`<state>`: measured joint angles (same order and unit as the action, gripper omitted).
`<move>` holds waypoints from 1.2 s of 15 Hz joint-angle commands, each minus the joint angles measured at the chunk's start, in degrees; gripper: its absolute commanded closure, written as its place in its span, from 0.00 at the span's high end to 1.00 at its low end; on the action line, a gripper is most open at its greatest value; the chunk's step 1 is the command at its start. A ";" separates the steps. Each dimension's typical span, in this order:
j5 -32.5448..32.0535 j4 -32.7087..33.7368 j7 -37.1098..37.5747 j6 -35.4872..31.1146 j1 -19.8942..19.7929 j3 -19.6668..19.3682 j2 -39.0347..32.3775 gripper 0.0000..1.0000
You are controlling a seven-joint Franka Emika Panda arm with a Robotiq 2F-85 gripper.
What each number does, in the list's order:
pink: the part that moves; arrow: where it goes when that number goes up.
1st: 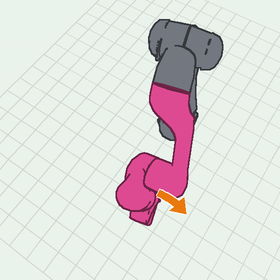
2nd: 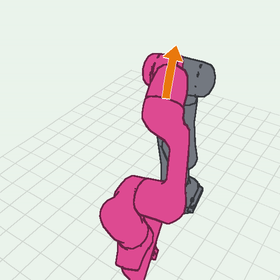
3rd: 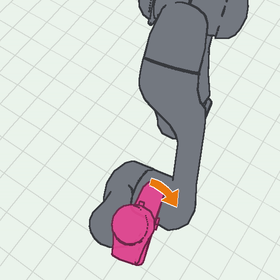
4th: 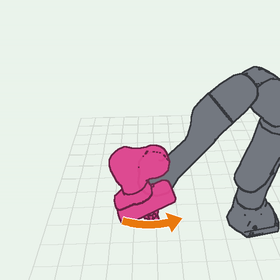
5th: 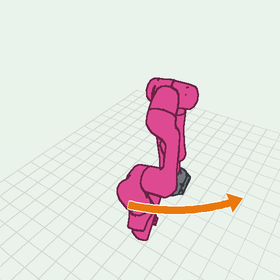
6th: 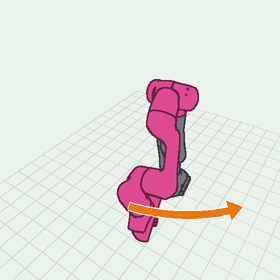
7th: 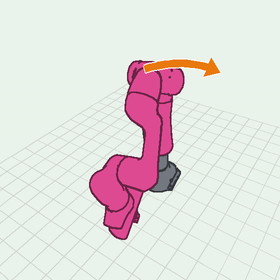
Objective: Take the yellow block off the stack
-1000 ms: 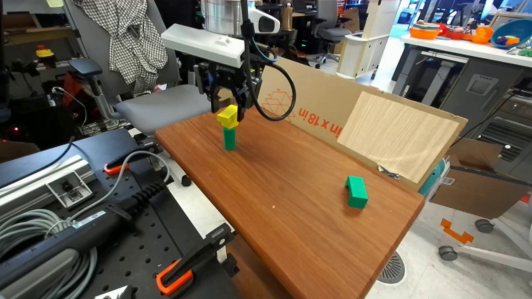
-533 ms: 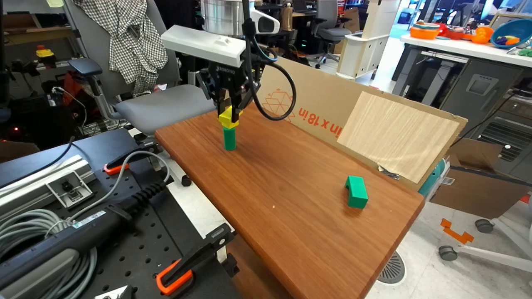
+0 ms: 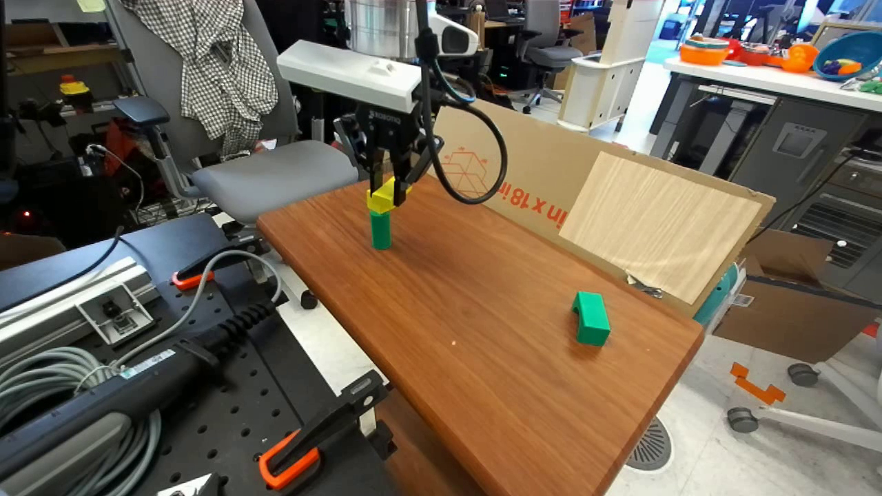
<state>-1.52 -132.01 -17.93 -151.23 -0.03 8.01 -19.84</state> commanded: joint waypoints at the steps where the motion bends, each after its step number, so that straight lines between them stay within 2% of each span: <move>1: 2.74 2.22 -4.74 4.13 -3.90 -0.16 1.00 0.08; 7: 2.93 11.72 -3.42 10.19 -7.15 -4.30 -5.38 0.08; 18: 2.42 32.66 8.66 15.66 -6.72 -7.68 -26.48 0.08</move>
<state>0.39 -106.30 -11.68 -138.99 -7.32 1.18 -41.15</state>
